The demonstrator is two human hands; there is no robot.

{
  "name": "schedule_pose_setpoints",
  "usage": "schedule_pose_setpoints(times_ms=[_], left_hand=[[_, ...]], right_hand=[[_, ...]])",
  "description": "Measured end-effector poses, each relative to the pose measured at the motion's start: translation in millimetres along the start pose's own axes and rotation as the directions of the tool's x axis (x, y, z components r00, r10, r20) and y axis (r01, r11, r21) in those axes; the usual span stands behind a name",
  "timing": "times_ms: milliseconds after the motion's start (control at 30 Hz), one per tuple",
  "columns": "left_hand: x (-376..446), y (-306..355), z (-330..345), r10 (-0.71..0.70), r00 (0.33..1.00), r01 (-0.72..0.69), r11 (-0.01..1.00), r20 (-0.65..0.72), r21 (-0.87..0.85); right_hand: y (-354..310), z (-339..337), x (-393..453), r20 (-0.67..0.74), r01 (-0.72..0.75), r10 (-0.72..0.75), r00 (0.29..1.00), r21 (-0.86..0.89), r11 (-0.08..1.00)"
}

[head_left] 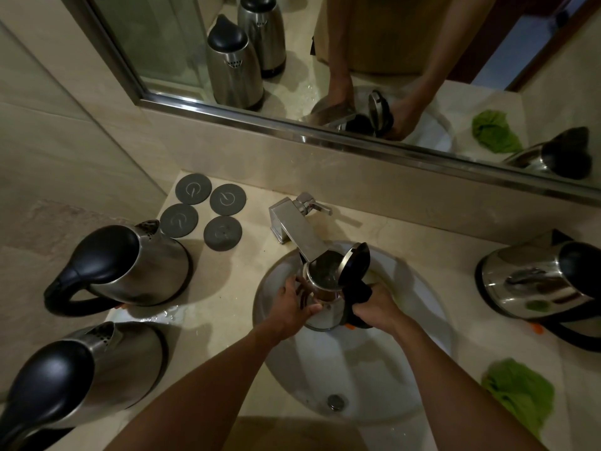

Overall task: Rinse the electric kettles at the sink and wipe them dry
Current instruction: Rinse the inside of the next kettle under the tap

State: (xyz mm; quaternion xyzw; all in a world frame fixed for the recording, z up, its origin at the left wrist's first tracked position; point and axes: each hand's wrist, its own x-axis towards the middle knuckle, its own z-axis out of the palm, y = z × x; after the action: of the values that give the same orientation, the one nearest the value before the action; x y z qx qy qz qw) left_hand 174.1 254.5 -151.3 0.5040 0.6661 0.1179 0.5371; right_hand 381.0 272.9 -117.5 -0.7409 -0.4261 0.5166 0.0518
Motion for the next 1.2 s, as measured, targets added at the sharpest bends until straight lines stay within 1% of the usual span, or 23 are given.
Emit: schedule_pose_setpoints(times_ms=[133, 300, 400, 567, 633, 700, 800, 867, 967, 1133, 1200], left_hand=[[0, 1, 1, 0.007, 1.000, -0.007, 1.000, 0.010, -0.006], [0, 1, 0, 0.039, 0.999, -0.038, 0.999, 0.022, -0.010], [1, 2, -4, 0.097, 0.995, -0.097, 0.995, 0.013, 0.035], [16, 16, -16, 0.134, 0.984, -0.142, 0.988, 0.119, 0.061], [28, 21, -21, 0.148, 0.978, -0.155, 0.987, 0.144, 0.035], [43, 27, -18, 0.199, 0.955, -0.207, 0.978, 0.218, 0.012], [41, 47, -19, 0.278, 0.925, -0.294, 0.956, 0.258, 0.022], [46, 52, -15, 0.314, 0.900, -0.326, 0.945, 0.302, -0.012], [46, 58, -7, 0.321, 0.900, -0.323, 0.945, 0.295, -0.044], [44, 69, 11, 0.326, 0.861, -0.347, 0.938, 0.390, -0.019], [41, 70, 20, 0.333, 0.857, -0.348, 0.937, 0.392, -0.033]], right_hand=[[1, 1, 0, -0.002, -0.002, 0.002, 1.000, 0.010, 1.000], [1, 1, -3, 0.000, -0.036, 0.036, 0.999, 0.067, 0.997], [3, 3, -5, -0.005, -0.062, 0.063, 0.998, 0.111, 0.992], [7, 12, -17, -0.017, -0.108, 0.113, 0.993, 0.195, 0.975], [8, 14, -19, -0.009, -0.106, 0.111, 0.994, 0.211, 0.972], [12, 11, -21, -0.015, -0.117, 0.124, 0.992, 0.244, 0.963], [15, 8, -26, -0.015, -0.107, 0.114, 0.993, 0.251, 0.962], [19, 3, -29, -0.028, -0.106, 0.117, 0.993, 0.269, 0.957], [32, -4, -35, -0.051, -0.114, 0.134, 0.990, 0.287, 0.951], [52, -14, -45, -0.126, -0.131, 0.171, 0.977, 0.279, 0.951], [59, -20, -49, -0.145, -0.132, 0.176, 0.974, 0.273, 0.953]])
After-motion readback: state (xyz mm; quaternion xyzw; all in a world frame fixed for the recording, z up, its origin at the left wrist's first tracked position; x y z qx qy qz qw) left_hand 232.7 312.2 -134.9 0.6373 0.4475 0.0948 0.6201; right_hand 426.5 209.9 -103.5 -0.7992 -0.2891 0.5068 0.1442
